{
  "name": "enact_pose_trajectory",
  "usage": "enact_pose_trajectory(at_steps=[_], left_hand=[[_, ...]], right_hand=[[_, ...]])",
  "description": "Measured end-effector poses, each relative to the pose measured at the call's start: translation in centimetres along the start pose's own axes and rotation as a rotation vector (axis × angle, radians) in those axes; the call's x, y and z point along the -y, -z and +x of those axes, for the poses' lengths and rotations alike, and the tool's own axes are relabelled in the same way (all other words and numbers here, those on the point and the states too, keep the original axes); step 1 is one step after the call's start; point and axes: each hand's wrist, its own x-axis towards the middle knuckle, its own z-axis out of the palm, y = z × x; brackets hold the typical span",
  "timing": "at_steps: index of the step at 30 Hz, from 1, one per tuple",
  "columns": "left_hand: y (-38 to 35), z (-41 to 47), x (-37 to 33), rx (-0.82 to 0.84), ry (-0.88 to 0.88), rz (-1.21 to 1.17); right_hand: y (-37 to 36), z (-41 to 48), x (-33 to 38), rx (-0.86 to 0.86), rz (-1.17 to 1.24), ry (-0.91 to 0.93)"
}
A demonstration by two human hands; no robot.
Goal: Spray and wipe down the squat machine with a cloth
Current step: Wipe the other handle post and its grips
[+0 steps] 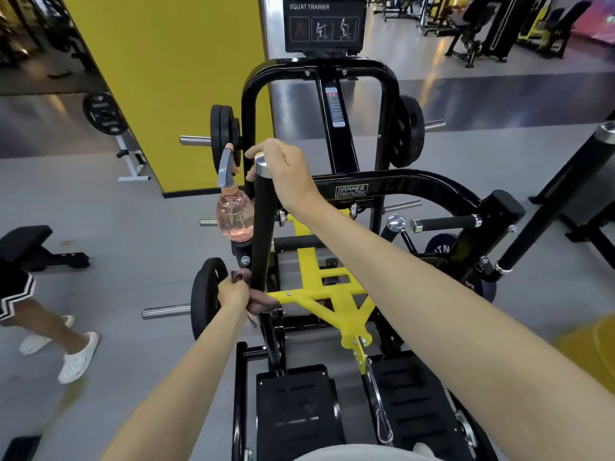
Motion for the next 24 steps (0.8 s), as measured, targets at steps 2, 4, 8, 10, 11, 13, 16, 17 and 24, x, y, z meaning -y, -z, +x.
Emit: enact_pose_trajectory(at_steps=[2, 4, 8, 10, 11, 13, 16, 17, 24], left_hand=[[0.0, -0.1, -0.7, 0.04, -0.024, -0.046], [0.4, 0.0, -1.2, 0.118, -0.028, -0.094], [1.5, -4.5, -5.2, 0.177, -0.07, -0.177], [1.2, -6.0, -6.6, 0.176, -0.121, -0.182], [1.2, -6.4, -7.3, 0.159, -0.149, -0.2], [1.2, -7.4, -8.7, 0.126, -0.18, -0.245], [1.3, -9.2, -11.2, 0.166, -0.262, -0.275], [1.4, -9.8, -12.2, 0.182, -0.3, -0.293], [1.3, -13.5, -16.7, 0.201, -0.443, -0.414]], right_hand=[[0.1, 0.0, 0.0, 0.035, 0.009, -0.008], [0.3, 0.3, -0.1, 0.058, 0.005, -0.012], [0.4, 0.3, 0.2, 0.1, -0.001, -0.035], [0.6, 0.3, 0.3, 0.133, -0.018, -0.06], [0.8, 0.2, 0.5, 0.15, -0.028, -0.058], [1.2, 0.0, 0.9, 0.187, -0.041, -0.049], [1.6, 0.0, 1.2, 0.241, -0.08, -0.067], [1.7, 0.0, 1.5, 0.253, -0.095, -0.074], [2.5, 0.0, 2.6, 0.339, -0.107, -0.104]])
